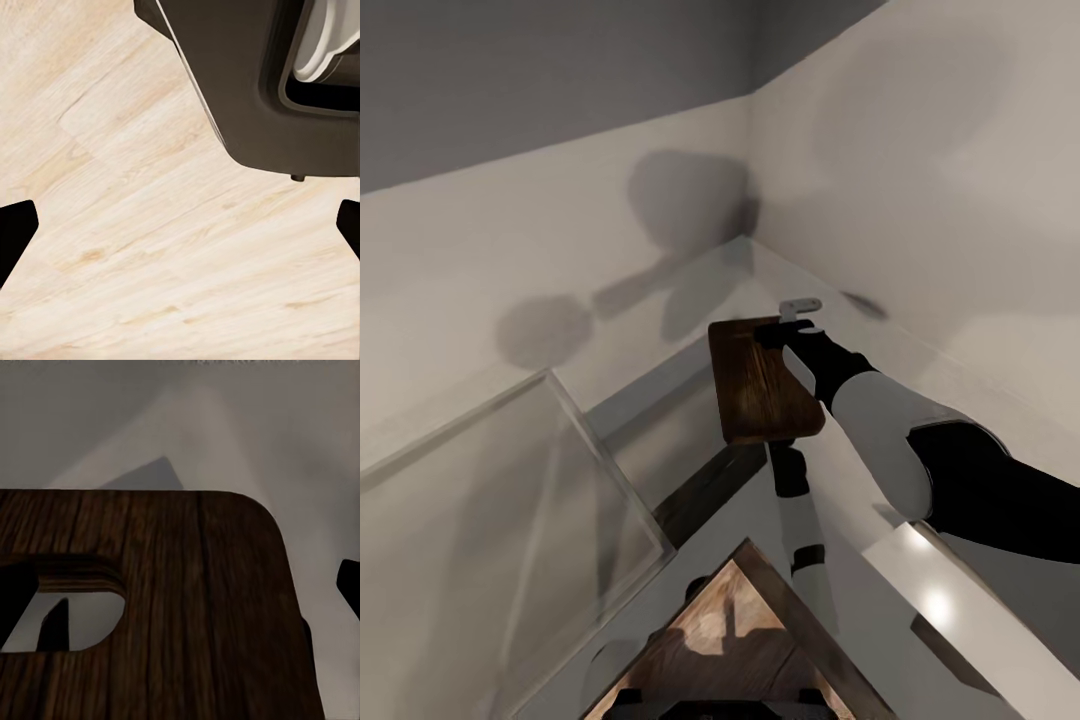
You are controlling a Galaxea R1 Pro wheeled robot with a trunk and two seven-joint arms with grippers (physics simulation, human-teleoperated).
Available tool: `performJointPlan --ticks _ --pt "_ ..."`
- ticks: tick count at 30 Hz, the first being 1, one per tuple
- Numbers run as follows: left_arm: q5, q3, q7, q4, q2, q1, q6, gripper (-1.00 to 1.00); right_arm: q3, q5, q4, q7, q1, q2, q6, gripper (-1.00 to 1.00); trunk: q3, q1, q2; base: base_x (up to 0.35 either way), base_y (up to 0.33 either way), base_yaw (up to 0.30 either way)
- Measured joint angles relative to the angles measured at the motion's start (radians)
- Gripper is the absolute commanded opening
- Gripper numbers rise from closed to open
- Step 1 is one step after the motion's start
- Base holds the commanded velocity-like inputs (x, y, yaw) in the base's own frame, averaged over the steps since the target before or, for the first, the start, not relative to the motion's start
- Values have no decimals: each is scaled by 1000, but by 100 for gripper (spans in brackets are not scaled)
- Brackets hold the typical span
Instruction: In the kitchen, take the Vidalia onion out of the sink, dice it on the chopping board with the paring knife, put the diced onion into the bowl on the countertop, then place both the paring knife and the chopping board into the sink.
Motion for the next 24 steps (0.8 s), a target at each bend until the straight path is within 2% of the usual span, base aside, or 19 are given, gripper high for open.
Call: performJointPlan --ticks 9,24 --pt "0 -1 0 0 0 0 0 100 0 -1 -14 1 0 0 0 100 -8 0 0 0 0 0" --pt "0 -2 0 0 0 0 0 100 0 -3 -14 0 0 0 -2 100 -9 0 0 0 0 0"
